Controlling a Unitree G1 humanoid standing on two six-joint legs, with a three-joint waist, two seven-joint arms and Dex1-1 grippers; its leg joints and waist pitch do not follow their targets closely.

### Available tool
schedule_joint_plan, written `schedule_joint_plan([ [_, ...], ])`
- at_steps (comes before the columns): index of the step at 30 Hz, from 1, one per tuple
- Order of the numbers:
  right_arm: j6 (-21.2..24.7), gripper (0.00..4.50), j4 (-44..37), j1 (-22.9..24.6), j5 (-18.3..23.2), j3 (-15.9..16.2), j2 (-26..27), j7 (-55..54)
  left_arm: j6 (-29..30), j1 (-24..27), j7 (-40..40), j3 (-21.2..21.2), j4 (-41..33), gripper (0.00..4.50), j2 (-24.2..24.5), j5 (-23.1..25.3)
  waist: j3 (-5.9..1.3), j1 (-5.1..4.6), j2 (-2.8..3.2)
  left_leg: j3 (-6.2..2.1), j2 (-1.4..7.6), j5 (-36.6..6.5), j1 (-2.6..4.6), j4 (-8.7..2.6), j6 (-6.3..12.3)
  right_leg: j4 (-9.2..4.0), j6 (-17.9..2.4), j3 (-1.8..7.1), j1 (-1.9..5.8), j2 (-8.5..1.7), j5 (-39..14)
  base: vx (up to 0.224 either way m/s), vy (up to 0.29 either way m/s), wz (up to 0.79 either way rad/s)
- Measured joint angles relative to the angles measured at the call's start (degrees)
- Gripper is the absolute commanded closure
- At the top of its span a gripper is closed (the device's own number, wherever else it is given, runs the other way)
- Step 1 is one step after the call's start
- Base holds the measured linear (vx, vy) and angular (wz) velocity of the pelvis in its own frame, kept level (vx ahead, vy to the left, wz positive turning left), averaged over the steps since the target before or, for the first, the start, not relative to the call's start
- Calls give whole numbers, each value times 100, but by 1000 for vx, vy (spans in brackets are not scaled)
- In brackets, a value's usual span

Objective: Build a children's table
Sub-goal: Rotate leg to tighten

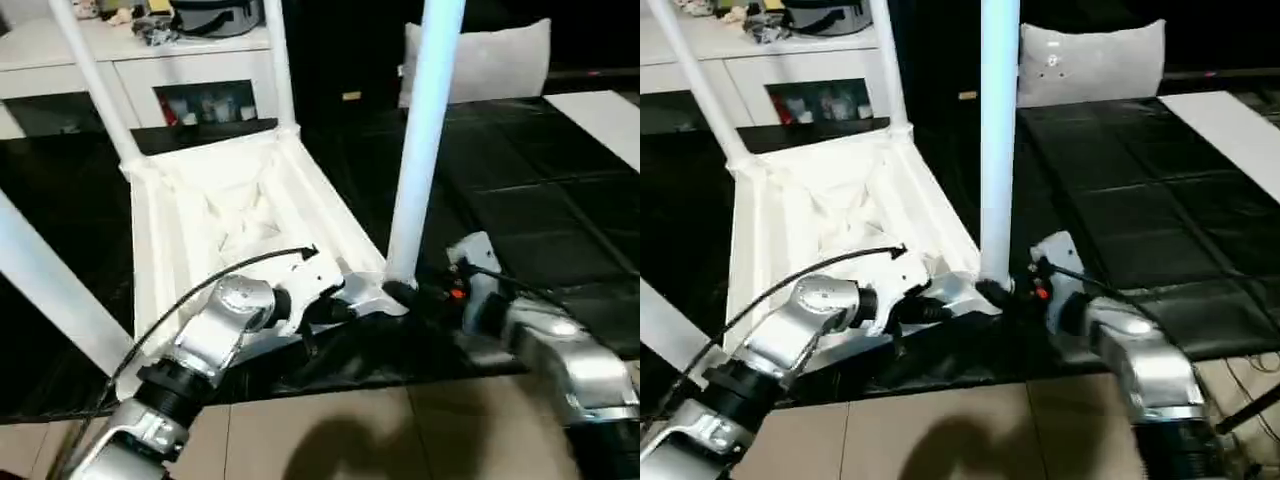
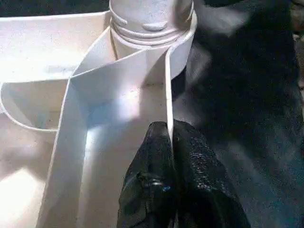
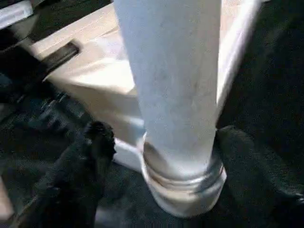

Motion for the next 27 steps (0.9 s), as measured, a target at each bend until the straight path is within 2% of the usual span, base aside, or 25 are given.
schedule_joint_plan([
  [2, -59, 42, 0, 0, 23, 104, -174, 330, -84, 15, -232, -18, -29, 450, 142, -43, 1, 13, 2, 2, -1, -2, -1, 3, -3, 1, -1, 1, 0, -2, -1, 0, 0, 0],
  [7, -61, 42, -4, -4, 277, 222, -501, 1162, -308, 31, -772, -102, -48, 450, 443, -126, 3, 89, -2, 3, -5, -2, -2, 7, -3, 1, -1, 5, 1, -8, -1, 0, 0, 0],
  [11, -67, 79, 94, -119, 396, 328, -527, 1494, -375, 30, -1163, -143, -60, 450, 600, -170, 4, 149, -3, 5, -5, -2, 0, 7, -2, 4, -1, 6, 1, -8, -1, 0, 0, 0],
  [16, -286, 124, 306, -229, 399, 467, -483, 1720, -397, 30, -1364, -197, -107, 450, 681, -175, 4, 193, -3, 6, -5, -2, 0, 10, -3, 5, -3, 8, 1, -9, 0, 0, 0, 0],
  [22, -253, 166, 382, -260, 411, 452, -480, 1779, -431, 30, -1397, -214, -107, 450, 695, -174, 4, 229, -4, 8, -5, -1, 1, 11, -1, 8, -4, 9, 1, -9, 1, 0, 0, 0],
  [24, -249, 198, 392, -260, 419, 445, -487, 1779, -456, 30, -1401, -221, -106, 450, 695, -170, 4, 254, -4, 10, -5, 0, 2, 11, 0, 8, -4, 10, 1, -9, 1, 0, 0, 0],
  [27, -249, 207, 407, -260, 424, 447, -488, 1782, -475, 30, -1410, -229, -106, 450, 696, -167, 4, 281, -4, 11, -5, 0, 3, 11, 0, 10, -4, 11, 1, -9, 1, 0, 0, 0],
])
